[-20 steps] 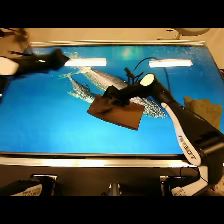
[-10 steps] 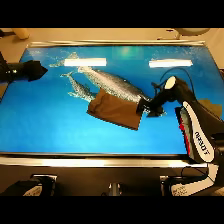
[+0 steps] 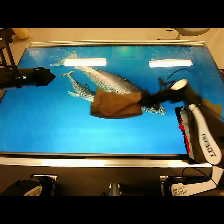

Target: Fold the shirts.

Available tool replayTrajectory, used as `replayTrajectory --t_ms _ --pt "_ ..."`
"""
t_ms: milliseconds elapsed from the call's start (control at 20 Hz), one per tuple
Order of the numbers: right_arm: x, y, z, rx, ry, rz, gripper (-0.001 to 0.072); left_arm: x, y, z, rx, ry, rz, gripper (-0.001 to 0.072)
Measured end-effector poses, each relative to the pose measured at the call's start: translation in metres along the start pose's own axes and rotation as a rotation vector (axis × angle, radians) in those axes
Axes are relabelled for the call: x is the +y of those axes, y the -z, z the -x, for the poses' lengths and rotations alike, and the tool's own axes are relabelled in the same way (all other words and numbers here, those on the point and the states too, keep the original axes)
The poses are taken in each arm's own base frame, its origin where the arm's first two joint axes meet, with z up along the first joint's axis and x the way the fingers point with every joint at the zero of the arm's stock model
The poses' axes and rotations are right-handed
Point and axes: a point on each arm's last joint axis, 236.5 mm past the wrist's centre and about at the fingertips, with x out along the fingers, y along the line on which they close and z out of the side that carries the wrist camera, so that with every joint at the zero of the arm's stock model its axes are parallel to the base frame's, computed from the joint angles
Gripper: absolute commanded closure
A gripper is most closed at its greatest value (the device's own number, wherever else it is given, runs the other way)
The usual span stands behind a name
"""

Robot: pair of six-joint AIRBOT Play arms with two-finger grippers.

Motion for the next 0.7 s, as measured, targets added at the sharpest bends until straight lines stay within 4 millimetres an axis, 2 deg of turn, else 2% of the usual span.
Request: replayTrajectory --t_ms 100,150,250,350,500,700 --pt "0.016 -0.039 0.070 -0.137 -0.043 0.008 0.0694 0.008 -0.001 -0.002 -0.007 -0.032 -0.016 0.0684" --pt "0.018 -0.050 0.109 -0.194 -0.045 0.004 0.0694 0.015 -0.001 -0.005 -0.006 -0.055 -0.026 0.0685" --pt "0.009 -0.061 0.178 -0.294 -0.015 -0.008 0.0693 0.024 0.001 -0.011 -0.005 -0.082 -0.036 0.0684" --pt "-0.004 -0.059 0.236 -0.379 0.026 -0.033 0.0693 0.030 0.007 -0.020 0.006 -0.098 -0.039 0.0685" --pt "-0.029 -0.046 0.302 -0.482 0.082 -0.099 0.0693 0.040 0.020 -0.033 0.025 -0.117 -0.037 0.0684" --pt "-0.065 -0.029 0.365 -0.604 0.132 -0.224 0.0693 0.049 0.040 -0.047 0.064 -0.131 -0.029 0.0684"
